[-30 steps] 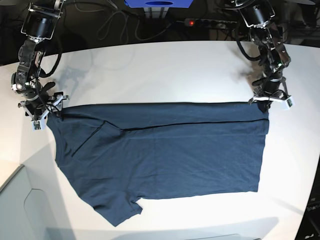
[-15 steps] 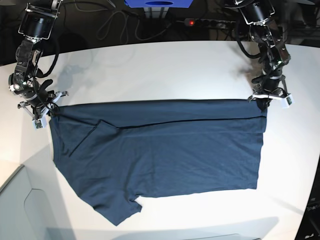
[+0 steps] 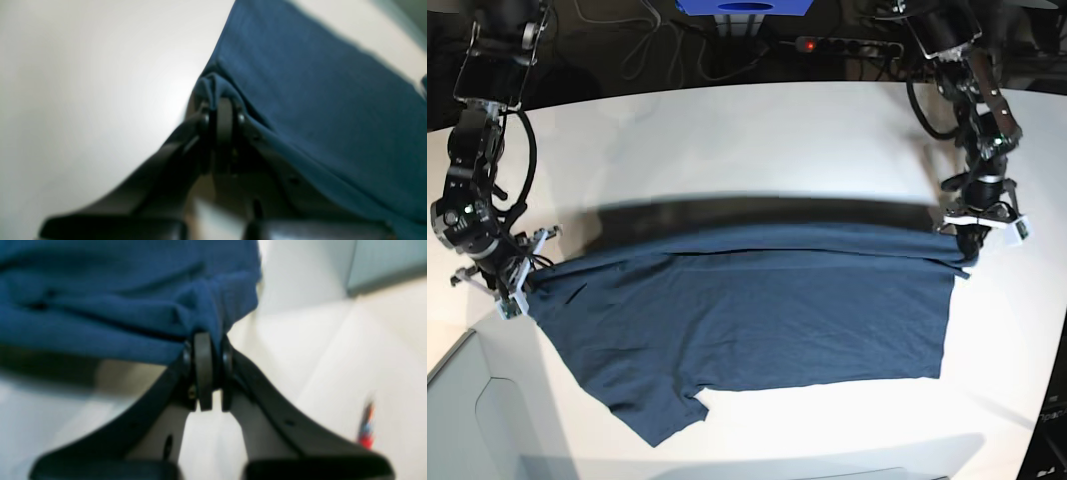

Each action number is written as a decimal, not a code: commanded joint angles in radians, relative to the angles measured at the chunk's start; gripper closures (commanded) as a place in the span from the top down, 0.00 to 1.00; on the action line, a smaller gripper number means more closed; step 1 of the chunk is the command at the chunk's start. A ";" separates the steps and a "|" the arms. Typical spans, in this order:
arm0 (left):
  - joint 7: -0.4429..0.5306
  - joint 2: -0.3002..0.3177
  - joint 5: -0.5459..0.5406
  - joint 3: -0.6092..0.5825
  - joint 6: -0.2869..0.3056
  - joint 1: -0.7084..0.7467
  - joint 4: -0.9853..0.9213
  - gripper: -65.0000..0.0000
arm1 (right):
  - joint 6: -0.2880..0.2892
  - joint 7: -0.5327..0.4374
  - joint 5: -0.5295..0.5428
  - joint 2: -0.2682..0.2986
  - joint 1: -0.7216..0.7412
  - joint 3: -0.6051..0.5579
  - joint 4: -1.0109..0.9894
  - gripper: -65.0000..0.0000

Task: Fold the T-shirt properly
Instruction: 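Grasp the fold with both grippers and drag the shirt toward the robot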

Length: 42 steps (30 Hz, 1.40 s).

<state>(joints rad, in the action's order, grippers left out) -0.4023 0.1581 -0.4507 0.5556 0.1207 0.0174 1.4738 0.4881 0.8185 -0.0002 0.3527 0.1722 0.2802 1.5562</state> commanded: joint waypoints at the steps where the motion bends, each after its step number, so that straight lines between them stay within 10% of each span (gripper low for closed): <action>1: 0.001 0.022 -0.006 0.005 0.003 -0.038 0.021 0.00 | 0.005 -0.017 -0.004 0.019 0.049 -0.003 0.008 0.00; 23: -0.140 0.064 -0.009 0.010 0.003 -0.121 0.098 0.00 | 0.004 -0.023 0.001 0.012 0.102 0.003 0.054 0.00; 42: -0.143 0.016 -0.018 0.013 0.003 0.230 0.158 0.00 | 0.004 -0.024 -0.002 -0.001 -0.311 0.078 0.183 0.00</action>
<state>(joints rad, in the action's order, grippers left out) -0.5621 0.1635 -0.4610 0.5636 0.1204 0.2493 1.6135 0.4885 0.8127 -0.0101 0.3363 -0.1520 0.3531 1.7206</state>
